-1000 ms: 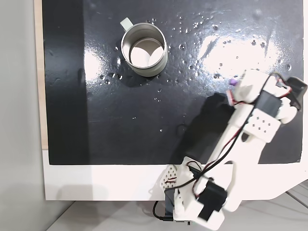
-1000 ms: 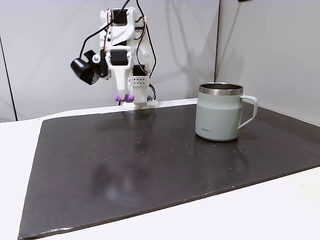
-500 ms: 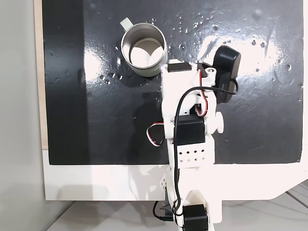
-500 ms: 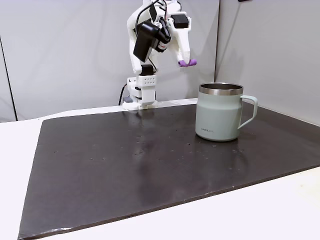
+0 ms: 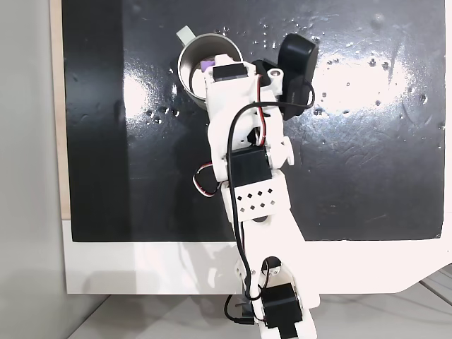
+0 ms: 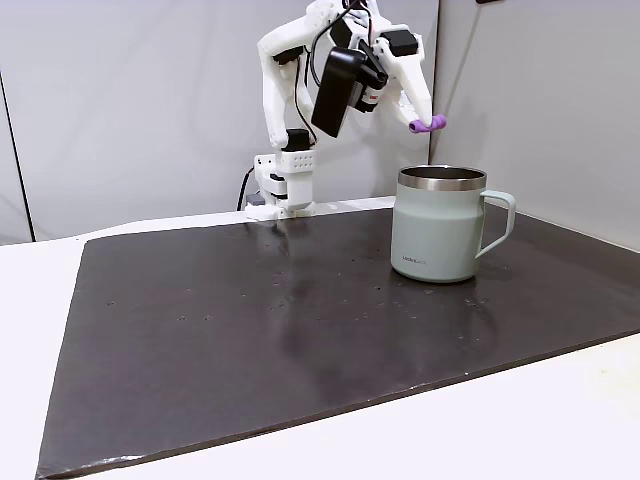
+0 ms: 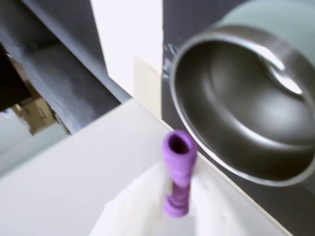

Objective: Grasp a pengrip and put it in the cup.

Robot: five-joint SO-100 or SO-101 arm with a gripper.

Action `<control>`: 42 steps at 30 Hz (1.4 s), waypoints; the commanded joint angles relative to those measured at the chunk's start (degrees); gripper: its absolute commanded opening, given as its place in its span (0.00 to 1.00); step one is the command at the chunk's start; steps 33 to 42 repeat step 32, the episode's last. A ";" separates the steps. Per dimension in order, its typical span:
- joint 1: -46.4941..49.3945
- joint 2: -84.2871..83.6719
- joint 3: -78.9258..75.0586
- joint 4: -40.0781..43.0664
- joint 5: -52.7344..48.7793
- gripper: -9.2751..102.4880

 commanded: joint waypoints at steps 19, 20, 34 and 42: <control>-2.72 -0.35 0.62 -2.81 -3.34 0.34; -2.81 -0.35 0.53 -2.64 -3.34 0.34; -3.08 0.00 0.79 -2.29 -3.60 0.34; -3.08 0.00 0.79 -2.29 -3.60 0.34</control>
